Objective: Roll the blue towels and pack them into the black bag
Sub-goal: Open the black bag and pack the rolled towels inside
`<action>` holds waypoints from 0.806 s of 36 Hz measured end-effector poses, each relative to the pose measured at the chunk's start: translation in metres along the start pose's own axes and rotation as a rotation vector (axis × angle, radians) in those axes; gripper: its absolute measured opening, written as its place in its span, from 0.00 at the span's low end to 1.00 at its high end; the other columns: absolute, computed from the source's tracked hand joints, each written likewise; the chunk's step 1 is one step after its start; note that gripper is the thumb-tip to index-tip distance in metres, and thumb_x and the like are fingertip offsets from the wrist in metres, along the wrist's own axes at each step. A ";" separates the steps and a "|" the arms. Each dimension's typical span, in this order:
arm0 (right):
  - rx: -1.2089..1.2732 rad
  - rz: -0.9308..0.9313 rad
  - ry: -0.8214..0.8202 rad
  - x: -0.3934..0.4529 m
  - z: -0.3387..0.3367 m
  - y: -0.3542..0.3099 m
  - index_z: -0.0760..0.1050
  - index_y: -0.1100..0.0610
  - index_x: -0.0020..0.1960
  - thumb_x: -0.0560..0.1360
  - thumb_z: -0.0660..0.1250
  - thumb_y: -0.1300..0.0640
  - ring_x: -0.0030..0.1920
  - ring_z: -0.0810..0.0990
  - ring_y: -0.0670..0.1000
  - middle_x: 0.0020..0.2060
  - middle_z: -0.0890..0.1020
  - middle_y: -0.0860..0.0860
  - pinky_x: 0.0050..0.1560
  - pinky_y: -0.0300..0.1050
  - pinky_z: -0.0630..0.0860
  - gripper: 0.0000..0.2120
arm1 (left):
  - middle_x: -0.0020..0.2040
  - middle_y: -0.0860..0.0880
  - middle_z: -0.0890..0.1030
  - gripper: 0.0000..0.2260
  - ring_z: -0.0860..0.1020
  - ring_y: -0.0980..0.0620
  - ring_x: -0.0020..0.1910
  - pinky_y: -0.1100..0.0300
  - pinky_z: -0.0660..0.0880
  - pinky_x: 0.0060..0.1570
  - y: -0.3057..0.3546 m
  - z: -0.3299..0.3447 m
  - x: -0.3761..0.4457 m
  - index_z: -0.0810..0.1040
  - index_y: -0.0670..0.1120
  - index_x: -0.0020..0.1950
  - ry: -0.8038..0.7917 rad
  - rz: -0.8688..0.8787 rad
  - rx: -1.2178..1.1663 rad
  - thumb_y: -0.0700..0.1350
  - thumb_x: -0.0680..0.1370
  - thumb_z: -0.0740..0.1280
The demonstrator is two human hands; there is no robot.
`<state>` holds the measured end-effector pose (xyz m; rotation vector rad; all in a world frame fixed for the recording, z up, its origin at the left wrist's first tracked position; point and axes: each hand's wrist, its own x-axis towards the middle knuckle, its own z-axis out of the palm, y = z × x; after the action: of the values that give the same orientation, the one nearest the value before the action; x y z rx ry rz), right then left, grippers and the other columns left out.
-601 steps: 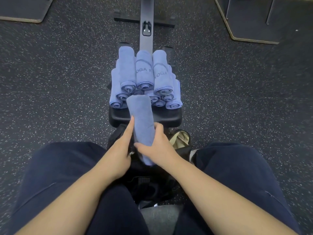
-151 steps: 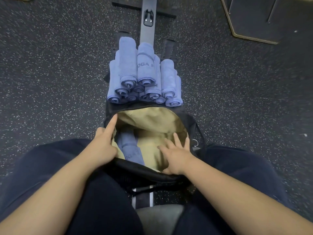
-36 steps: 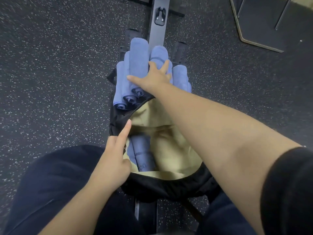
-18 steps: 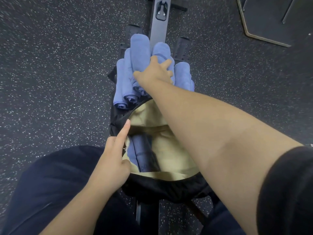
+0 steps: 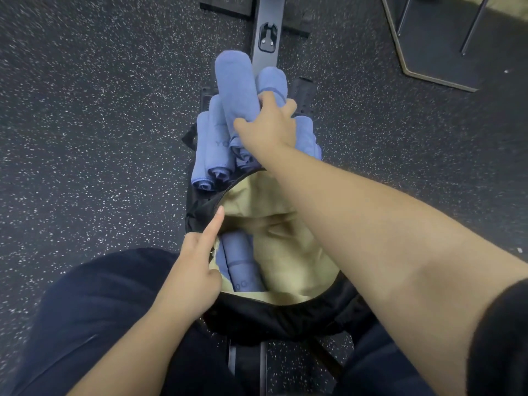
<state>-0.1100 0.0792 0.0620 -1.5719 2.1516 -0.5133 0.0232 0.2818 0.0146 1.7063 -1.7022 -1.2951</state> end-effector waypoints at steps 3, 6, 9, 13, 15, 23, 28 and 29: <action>0.084 -0.045 0.053 -0.011 -0.013 0.001 0.68 0.49 0.59 0.68 0.66 0.49 0.50 0.74 0.61 0.64 0.62 0.55 0.49 0.52 0.75 0.20 | 0.48 0.58 0.65 0.47 0.69 0.59 0.43 0.70 0.67 0.43 0.001 0.002 0.001 0.43 0.80 0.64 -0.003 0.005 0.007 0.29 0.72 0.57; 0.148 -0.080 0.110 -0.028 -0.030 0.005 0.69 0.50 0.57 0.69 0.66 0.51 0.51 0.73 0.61 0.65 0.62 0.55 0.48 0.50 0.71 0.18 | 0.48 0.57 0.65 0.46 0.69 0.60 0.43 0.72 0.67 0.42 0.001 0.003 0.001 0.44 0.78 0.65 -0.001 0.008 0.009 0.29 0.72 0.57; 0.234 -0.099 0.163 -0.047 -0.045 0.011 0.69 0.50 0.58 0.69 0.67 0.53 0.50 0.75 0.60 0.64 0.62 0.55 0.51 0.49 0.72 0.18 | 0.47 0.57 0.65 0.46 0.69 0.61 0.42 0.71 0.66 0.40 0.001 0.002 0.000 0.44 0.79 0.65 -0.001 0.011 0.012 0.29 0.72 0.57; 0.355 -0.119 0.210 -0.074 -0.060 0.025 0.70 0.52 0.58 0.68 0.68 0.57 0.52 0.69 0.49 0.62 0.64 0.54 0.54 0.41 0.68 0.19 | 0.48 0.57 0.65 0.45 0.69 0.62 0.42 0.73 0.65 0.41 0.001 0.002 -0.001 0.46 0.76 0.66 -0.010 0.006 0.009 0.29 0.72 0.57; 0.375 -0.147 0.238 -0.089 -0.066 0.034 0.71 0.53 0.58 0.68 0.69 0.59 0.51 0.65 0.40 0.61 0.66 0.55 0.52 0.28 0.64 0.20 | 0.48 0.57 0.65 0.44 0.69 0.62 0.43 0.74 0.66 0.43 0.001 0.003 -0.001 0.48 0.75 0.67 -0.009 0.004 0.015 0.28 0.71 0.57; 0.363 -0.183 0.269 -0.153 -0.068 0.068 0.73 0.54 0.58 0.65 0.69 0.62 0.49 0.63 0.21 0.61 0.67 0.56 0.48 0.17 0.58 0.21 | 0.50 0.54 0.66 0.41 0.69 0.66 0.48 0.81 0.62 0.45 0.000 0.005 -0.001 0.58 0.66 0.72 0.006 -0.001 0.007 0.27 0.70 0.57; 0.323 -0.163 0.233 -0.181 -0.056 0.089 0.72 0.50 0.56 0.61 0.64 0.53 0.56 0.72 0.41 0.63 0.64 0.51 0.55 0.28 0.64 0.23 | 0.50 0.55 0.65 0.38 0.69 0.66 0.46 0.74 0.63 0.44 0.004 0.005 -0.002 0.58 0.58 0.76 0.003 -0.046 0.028 0.28 0.72 0.57; 0.280 -0.175 0.220 -0.185 -0.052 0.095 0.72 0.50 0.56 0.61 0.64 0.52 0.58 0.73 0.49 0.65 0.64 0.52 0.56 0.34 0.66 0.23 | 0.52 0.54 0.65 0.37 0.69 0.65 0.45 0.73 0.62 0.44 0.005 0.005 -0.002 0.59 0.57 0.76 0.002 -0.052 0.032 0.28 0.72 0.57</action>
<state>-0.1644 0.2863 0.0781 -1.6122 1.9940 -1.0394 0.0165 0.2849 0.0170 1.7804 -1.6971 -1.2951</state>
